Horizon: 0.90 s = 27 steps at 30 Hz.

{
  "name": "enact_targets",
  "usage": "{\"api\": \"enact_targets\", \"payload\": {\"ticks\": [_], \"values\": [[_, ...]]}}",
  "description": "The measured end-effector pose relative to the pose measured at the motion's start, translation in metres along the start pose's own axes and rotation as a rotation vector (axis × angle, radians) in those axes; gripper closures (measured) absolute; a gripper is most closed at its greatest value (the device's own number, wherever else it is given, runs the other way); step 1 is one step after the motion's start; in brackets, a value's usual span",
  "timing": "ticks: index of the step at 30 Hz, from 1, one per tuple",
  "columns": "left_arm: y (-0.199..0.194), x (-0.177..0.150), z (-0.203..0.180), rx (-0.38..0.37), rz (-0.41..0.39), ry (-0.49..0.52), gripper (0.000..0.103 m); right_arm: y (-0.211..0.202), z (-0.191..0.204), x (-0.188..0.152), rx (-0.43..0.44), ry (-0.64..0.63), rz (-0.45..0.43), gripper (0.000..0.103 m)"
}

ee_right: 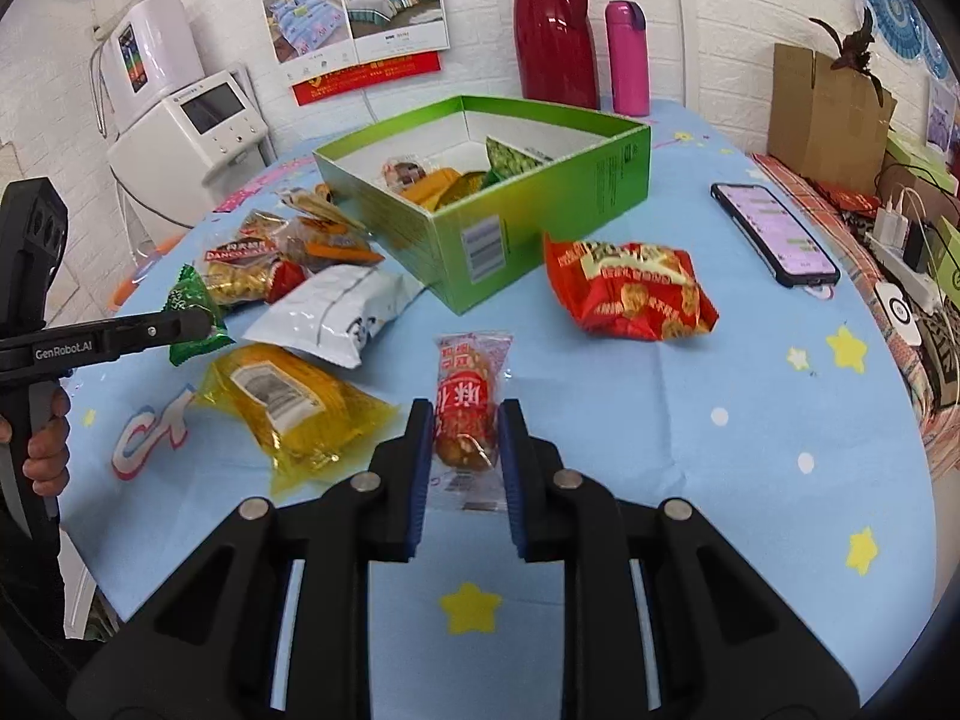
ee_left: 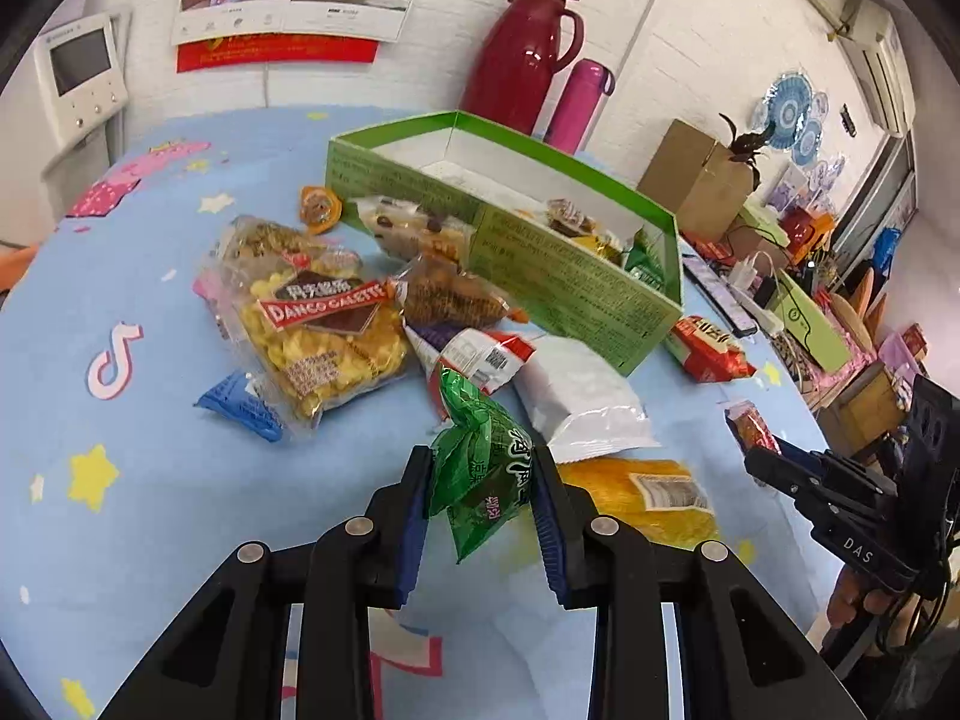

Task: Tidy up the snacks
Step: 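Lower both held snacks into the green box and open both tools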

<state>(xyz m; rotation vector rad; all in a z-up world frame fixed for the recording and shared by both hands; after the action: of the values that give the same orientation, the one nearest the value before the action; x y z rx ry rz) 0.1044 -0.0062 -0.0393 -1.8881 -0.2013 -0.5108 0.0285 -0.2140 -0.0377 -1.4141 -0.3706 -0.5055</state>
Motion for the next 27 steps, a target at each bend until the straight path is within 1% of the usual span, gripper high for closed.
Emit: {"api": "enact_targets", "payload": {"ticks": [4,8,12,16,19,23,27], "values": [[-0.013,0.018,-0.015,-0.019,-0.03,0.036,0.071,-0.015,0.011,0.022,0.01,-0.031,-0.055,0.079],[-0.018,0.04,-0.028,-0.01,-0.055,0.067,0.071,-0.025,0.023,0.048,0.007,-0.069,-0.11,0.079],[-0.022,0.065,-0.038,-0.004,-0.085,0.085,0.071,-0.025,0.03,0.07,0.003,-0.088,-0.139,0.079],[-0.021,0.09,-0.043,0.001,-0.104,0.081,0.071,-0.018,0.031,0.09,0.007,-0.087,-0.143,0.079],[-0.015,0.109,-0.046,0.022,-0.112,0.078,0.071,-0.009,0.028,0.103,-0.005,-0.079,-0.14,0.079],[-0.003,0.133,-0.048,0.059,-0.119,0.081,0.071,0.006,0.022,0.12,-0.006,-0.068,-0.129,0.079],[0.016,0.152,-0.045,0.077,-0.113,0.07,0.071,0.022,0.015,0.136,-0.008,-0.064,-0.121,0.079]]}}
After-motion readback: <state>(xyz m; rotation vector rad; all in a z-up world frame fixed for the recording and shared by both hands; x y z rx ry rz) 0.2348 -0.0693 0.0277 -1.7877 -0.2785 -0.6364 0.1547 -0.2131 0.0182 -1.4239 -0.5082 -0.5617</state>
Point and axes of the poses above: each gripper's, at about its wrist camera, not at the fingertips, and y roughly the way its jaws point, z to its left, x to its top, the point moved 5 cm from there along y, roughly the way its jaws point, and after that the axes turned 13 degrees about z, right-handed, at the moved point
